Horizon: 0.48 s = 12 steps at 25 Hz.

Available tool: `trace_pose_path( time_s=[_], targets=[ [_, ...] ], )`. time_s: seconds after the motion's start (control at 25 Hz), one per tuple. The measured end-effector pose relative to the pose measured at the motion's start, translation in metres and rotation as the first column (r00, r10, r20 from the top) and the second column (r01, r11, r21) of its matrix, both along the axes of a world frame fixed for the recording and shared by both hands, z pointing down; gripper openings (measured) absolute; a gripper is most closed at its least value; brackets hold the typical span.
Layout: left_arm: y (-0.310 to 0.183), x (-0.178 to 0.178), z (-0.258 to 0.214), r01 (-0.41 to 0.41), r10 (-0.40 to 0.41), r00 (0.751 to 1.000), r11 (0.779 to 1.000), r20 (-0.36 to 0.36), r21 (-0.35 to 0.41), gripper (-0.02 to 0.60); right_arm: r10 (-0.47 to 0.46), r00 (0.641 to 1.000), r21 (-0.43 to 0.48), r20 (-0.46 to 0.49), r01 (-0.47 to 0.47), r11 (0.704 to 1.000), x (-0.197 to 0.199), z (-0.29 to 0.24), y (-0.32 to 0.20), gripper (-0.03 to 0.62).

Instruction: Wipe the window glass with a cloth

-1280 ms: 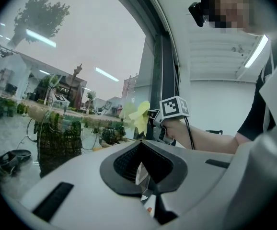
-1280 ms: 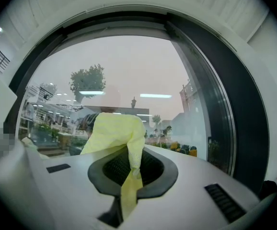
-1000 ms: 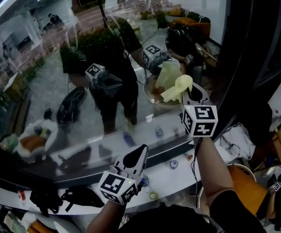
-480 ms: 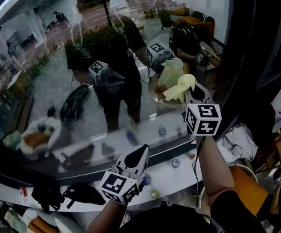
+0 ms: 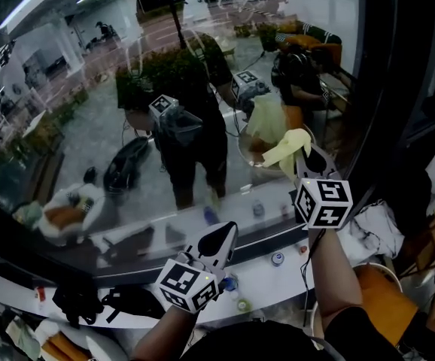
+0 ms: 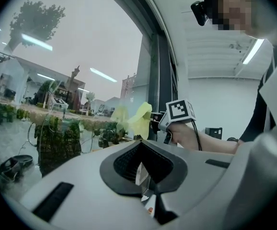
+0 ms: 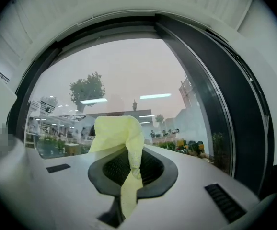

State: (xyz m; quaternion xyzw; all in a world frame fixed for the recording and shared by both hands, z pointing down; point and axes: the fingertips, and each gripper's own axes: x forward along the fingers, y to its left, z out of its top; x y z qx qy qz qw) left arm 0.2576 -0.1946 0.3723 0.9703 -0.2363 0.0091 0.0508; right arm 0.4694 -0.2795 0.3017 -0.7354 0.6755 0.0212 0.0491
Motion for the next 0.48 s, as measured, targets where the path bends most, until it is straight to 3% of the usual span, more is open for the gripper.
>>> trace_pose_path(
  time_s=[0.48],
  targets=[
    [-0.002,0.003,-0.044,0.005,0.0,0.999,0.996,-0.051,0.086,-0.002,-0.004,0.997,0.08,-0.073,0.01,0.997,-0.014,-0.066,0.004,0.038]
  ],
)
